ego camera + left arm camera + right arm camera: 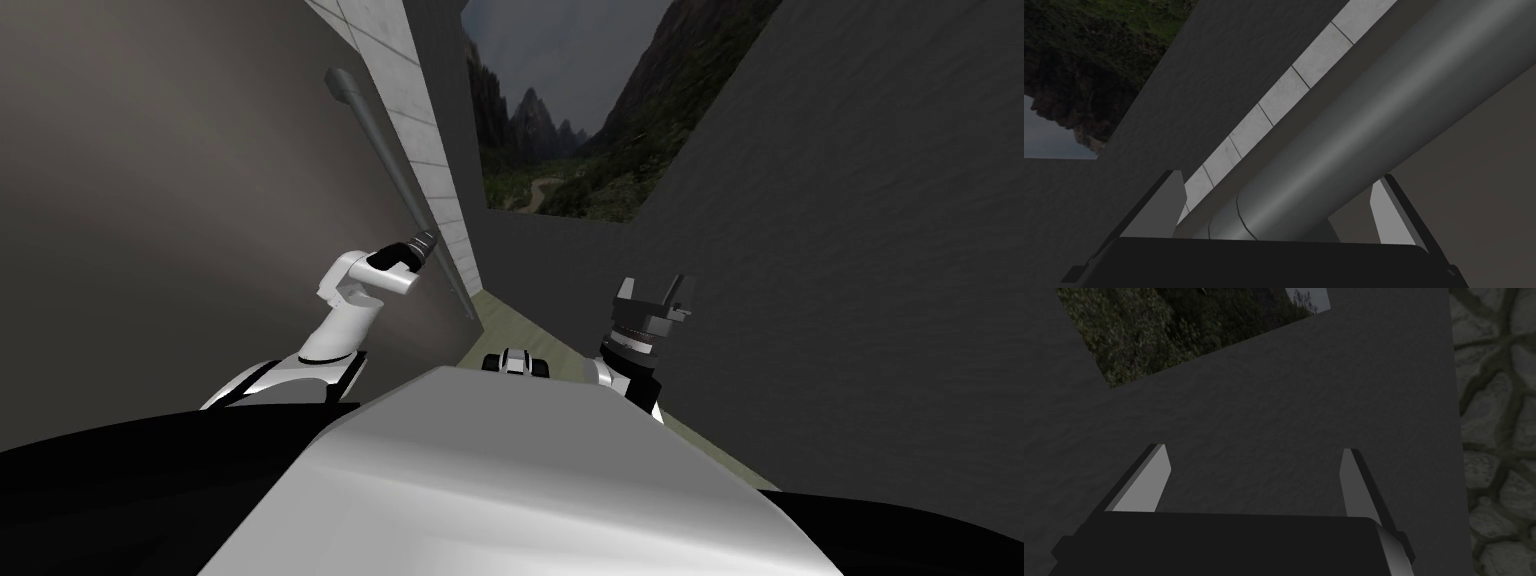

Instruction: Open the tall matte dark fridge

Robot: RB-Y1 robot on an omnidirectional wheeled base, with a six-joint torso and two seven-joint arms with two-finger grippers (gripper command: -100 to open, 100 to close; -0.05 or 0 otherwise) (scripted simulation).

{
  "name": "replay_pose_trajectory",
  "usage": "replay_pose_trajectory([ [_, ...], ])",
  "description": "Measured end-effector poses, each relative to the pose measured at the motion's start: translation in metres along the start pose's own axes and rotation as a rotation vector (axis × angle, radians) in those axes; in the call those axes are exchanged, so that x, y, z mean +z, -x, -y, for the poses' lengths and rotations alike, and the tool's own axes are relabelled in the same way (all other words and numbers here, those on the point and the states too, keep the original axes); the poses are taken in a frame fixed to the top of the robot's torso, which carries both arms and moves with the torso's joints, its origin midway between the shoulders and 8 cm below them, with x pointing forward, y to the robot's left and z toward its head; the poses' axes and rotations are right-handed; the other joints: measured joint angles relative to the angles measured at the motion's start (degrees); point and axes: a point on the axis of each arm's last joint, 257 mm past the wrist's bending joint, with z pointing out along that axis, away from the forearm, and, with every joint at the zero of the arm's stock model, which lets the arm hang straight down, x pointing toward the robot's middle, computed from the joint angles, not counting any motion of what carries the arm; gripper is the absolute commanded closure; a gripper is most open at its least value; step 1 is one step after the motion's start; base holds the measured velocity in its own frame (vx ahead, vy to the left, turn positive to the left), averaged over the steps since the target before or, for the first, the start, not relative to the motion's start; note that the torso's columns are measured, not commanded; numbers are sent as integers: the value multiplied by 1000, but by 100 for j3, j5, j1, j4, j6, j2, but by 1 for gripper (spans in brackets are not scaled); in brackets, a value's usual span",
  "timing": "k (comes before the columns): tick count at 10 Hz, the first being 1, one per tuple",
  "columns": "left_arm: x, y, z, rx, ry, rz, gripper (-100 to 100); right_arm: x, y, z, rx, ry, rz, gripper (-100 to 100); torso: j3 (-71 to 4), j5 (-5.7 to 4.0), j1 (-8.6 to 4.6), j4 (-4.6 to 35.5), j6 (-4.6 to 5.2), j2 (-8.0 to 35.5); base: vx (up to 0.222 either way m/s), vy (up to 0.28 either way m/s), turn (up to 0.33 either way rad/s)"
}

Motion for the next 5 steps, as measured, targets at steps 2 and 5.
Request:
replay_pose_trajectory([
  [2,11,9,-10,-2,16,15,-100,0,0,0,0,0,0,0,2,0,0,1,-1,5,-67,-19,-120],
  [5,17,19,-21,-5,35,30,100,0,0,0,0,0,0,0,-3,0,2,-1,0,-5,-14,-1,33],
])
